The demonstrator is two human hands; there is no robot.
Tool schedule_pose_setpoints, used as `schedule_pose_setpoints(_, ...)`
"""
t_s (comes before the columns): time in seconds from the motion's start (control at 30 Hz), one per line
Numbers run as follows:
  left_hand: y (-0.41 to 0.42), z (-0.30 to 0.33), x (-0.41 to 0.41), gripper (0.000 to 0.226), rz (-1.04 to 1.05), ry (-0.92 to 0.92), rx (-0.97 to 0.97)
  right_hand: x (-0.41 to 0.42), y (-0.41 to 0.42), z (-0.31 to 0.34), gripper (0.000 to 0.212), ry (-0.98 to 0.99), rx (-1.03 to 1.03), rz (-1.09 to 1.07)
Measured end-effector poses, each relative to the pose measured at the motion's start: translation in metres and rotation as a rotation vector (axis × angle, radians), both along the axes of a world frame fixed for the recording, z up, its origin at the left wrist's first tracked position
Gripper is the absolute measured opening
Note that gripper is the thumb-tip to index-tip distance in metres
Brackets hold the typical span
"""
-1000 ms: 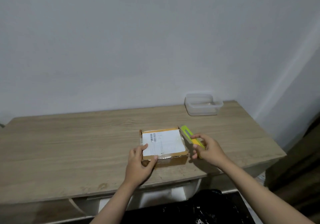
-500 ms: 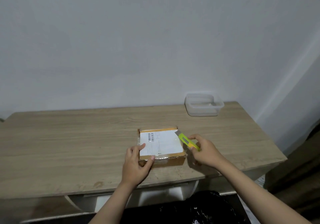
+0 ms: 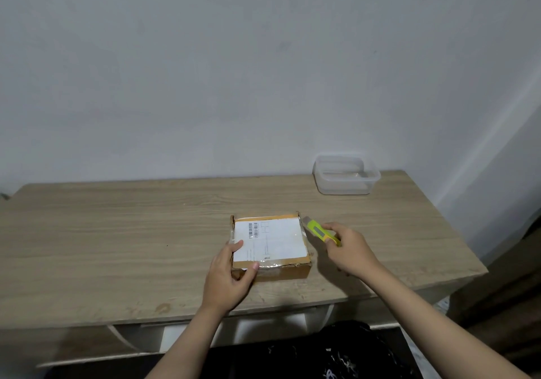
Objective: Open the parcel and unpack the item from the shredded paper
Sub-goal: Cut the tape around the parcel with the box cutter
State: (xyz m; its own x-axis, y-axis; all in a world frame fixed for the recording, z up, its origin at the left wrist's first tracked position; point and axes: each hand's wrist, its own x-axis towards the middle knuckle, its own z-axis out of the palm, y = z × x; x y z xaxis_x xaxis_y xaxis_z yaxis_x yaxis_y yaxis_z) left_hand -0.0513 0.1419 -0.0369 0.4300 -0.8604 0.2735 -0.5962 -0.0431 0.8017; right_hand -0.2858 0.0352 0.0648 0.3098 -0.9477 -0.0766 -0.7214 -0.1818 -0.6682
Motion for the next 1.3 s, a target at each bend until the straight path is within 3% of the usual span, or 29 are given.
schedule_pose_setpoints(0.63,0.0,-0.002,0.002,0.055,-0.01,0.019,0.004,0.012,0.014,0.003,0.041,0.062,-0.039,-0.002)
schedule_pose_setpoints(1.23,0.0,-0.003,0.005,0.056,-0.018,0.023,0.005,0.043,0.022,0.031,0.005,0.321,0.035,0.034)
schedule_pose_setpoints(1.3,0.0,-0.002,0.004,0.057,-0.016,0.027,0.008,0.04,0.024,0.034,0.011,0.318,0.034,0.054)
